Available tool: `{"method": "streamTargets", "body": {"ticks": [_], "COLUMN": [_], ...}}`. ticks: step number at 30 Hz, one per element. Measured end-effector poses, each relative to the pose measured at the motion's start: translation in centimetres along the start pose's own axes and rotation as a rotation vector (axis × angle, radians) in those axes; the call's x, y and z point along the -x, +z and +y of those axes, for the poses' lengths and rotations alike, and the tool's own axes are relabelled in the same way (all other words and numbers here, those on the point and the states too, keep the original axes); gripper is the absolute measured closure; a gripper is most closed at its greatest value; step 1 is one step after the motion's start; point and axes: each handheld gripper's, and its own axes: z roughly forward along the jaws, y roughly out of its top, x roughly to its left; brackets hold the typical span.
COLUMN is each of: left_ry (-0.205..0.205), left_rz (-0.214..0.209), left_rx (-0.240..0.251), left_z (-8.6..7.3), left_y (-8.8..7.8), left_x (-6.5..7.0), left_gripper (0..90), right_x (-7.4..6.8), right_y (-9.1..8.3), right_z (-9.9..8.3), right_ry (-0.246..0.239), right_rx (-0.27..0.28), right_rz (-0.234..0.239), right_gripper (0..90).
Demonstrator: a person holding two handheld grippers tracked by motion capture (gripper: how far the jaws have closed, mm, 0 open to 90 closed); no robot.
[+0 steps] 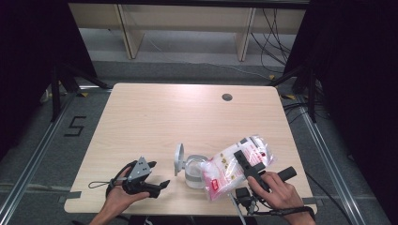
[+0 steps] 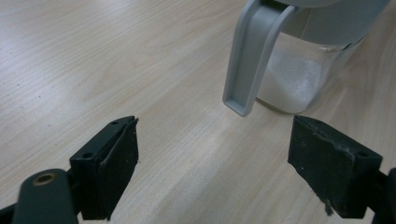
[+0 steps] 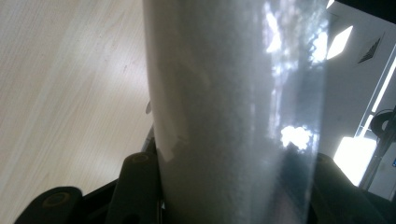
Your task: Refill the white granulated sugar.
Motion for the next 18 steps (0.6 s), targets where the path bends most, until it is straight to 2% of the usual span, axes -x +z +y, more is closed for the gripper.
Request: {"method": "streamTargets", "body": {"ticks": [2,3,4,5,6,7,8,9,10,13,14,18], "left_ry": [-0.002,-0.001,-0.001,0.004,0.004,-0.004,-0.017,-0.015,0.000,-0.004,-0.004,0.004], "left_rz": [0.001,0.000,-0.001,0.000,0.000,0.001,0.000,0.000,0.000,0.001,0.001,0.001], "left_rx": [0.000,0.000,0.000,0.000,0.000,-0.001,0.011,0.009,0.000,0.000,0.000,-0.008], "left_z": [0.00,0.00,0.00,0.01,0.01,0.00,-0.02,-0.01,0.00,0.00,0.00,-0.01], "left_y": [-0.01,-0.01,0.00,-0.01,-0.01,0.00,0.07,0.06,0.00,-0.01,-0.01,-0.04], "left_x": [0.01,0.01,0.00,-0.03,-0.03,0.02,0.12,0.11,0.00,0.01,0.01,-0.04], "left_gripper": [15.8,15.8,15.8,15.8,15.8,15.8,15.8,15.8,15.8,15.7,15.8,15.7], "right_x": [-0.01,0.18,0.18,-0.07,-0.07,-0.20,0.07,0.15,0.04,-0.23,-0.10,-0.03], "right_y": [0.01,0.12,0.12,-0.02,-0.02,-0.03,0.03,0.08,0.07,-0.03,-0.04,-0.09], "right_z": [-0.06,-0.13,-0.13,-0.21,-0.21,-0.26,-0.31,-0.37,-0.41,-0.50,-0.52,-0.57], "right_ry": [0.000,-0.020,-0.020,0.012,0.012,0.035,0.000,-0.011,0.004,0.050,0.036,0.034], "right_rx": [-0.001,0.014,0.014,-0.007,-0.007,-0.011,-0.002,0.007,0.005,-0.002,0.002,0.002], "right_rz": [0.000,-0.007,-0.007,0.000,0.000,0.004,0.002,-0.004,0.000,0.005,-0.001,-0.001], "right_gripper": [58.9,59.1,59.1,59.3,59.3,59.4,59.5,59.6,59.8,60.1,60.2,60.4]}}
